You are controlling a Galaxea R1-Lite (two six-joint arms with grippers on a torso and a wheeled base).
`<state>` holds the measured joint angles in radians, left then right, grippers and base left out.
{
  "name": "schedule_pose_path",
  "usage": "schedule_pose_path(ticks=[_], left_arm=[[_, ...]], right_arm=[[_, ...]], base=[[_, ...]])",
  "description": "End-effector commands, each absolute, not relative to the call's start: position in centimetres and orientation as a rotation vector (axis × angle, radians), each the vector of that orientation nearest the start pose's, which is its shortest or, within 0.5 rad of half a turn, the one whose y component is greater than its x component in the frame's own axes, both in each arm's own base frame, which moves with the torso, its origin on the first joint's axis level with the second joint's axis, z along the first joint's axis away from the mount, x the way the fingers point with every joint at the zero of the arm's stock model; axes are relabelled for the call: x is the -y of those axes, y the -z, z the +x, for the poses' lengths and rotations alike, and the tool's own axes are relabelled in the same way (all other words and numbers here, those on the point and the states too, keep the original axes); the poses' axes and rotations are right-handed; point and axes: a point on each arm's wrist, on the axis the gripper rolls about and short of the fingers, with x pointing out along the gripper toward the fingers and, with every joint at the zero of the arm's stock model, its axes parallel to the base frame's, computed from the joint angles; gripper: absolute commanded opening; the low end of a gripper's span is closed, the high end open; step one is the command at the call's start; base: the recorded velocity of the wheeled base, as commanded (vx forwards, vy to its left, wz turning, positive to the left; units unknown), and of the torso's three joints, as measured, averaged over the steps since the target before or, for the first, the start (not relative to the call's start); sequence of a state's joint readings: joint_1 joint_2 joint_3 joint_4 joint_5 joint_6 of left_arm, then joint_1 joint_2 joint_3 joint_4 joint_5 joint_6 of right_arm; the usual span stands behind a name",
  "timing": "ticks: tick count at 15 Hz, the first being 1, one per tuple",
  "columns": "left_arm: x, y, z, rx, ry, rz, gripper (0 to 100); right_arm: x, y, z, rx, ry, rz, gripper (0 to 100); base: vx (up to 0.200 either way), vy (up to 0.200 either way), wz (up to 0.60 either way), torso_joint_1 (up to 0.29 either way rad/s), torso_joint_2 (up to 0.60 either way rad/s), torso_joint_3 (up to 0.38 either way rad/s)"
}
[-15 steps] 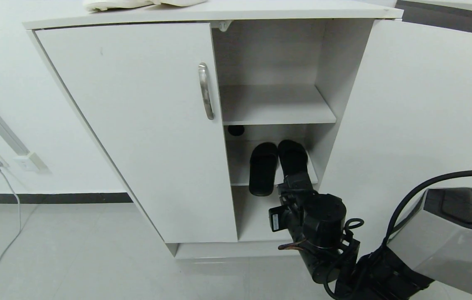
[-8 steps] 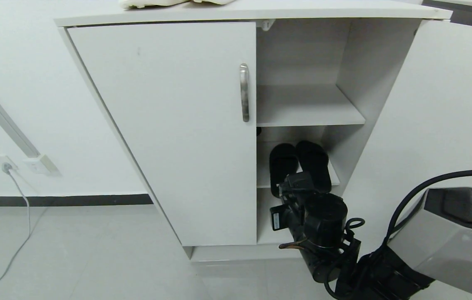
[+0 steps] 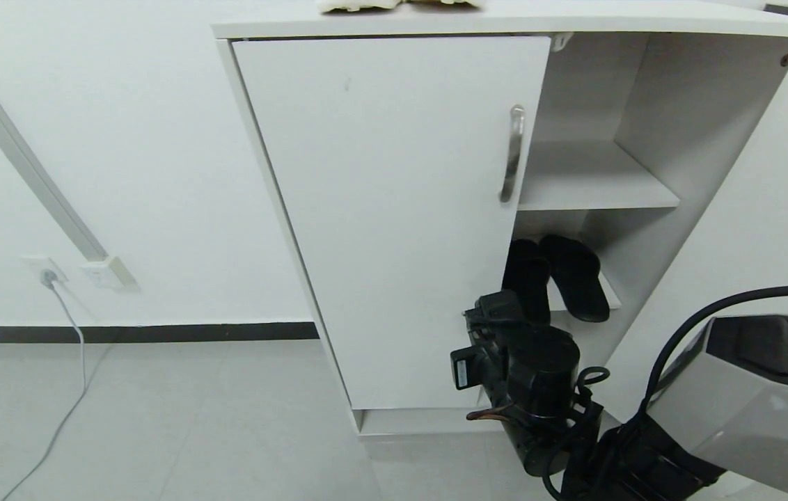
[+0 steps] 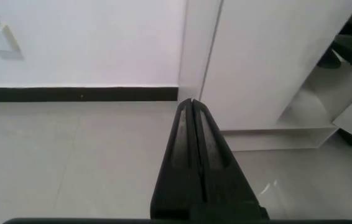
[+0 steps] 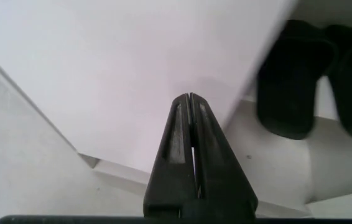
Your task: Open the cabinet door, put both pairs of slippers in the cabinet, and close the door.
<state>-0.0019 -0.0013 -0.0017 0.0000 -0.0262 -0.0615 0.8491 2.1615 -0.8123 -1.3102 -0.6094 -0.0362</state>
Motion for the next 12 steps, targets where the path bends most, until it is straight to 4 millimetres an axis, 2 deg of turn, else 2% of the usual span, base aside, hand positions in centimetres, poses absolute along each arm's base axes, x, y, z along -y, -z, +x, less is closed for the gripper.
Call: schedule_pose_path(ticks=[1, 4, 12], left_arm=[[0.06, -7.59, -2.29, 0.001, 0.028, -0.063, 0], [0.06, -7.59, -2.29, 0.001, 0.028, -0.064, 0], [0.04, -7.61, -2.29, 0.002, 0.022, -0.066, 0]], right_arm=[[-27.51, -8.93, 25.89, -0.03, -0.241, -0.067, 0], [-27.48, -8.95, 25.86, -0.03, -0.241, -0.067, 0], [-27.39, -8.82, 25.78, -0.033, -0.242, -0.072, 0]], base=[[0.0, 0.2, 0.0, 0.007, 0.0, 0.002], [0.0, 0.2, 0.0, 0.004, 0.0, 0.004], [0.0, 0.0, 0.0, 0.0, 0.0, 0.0]])
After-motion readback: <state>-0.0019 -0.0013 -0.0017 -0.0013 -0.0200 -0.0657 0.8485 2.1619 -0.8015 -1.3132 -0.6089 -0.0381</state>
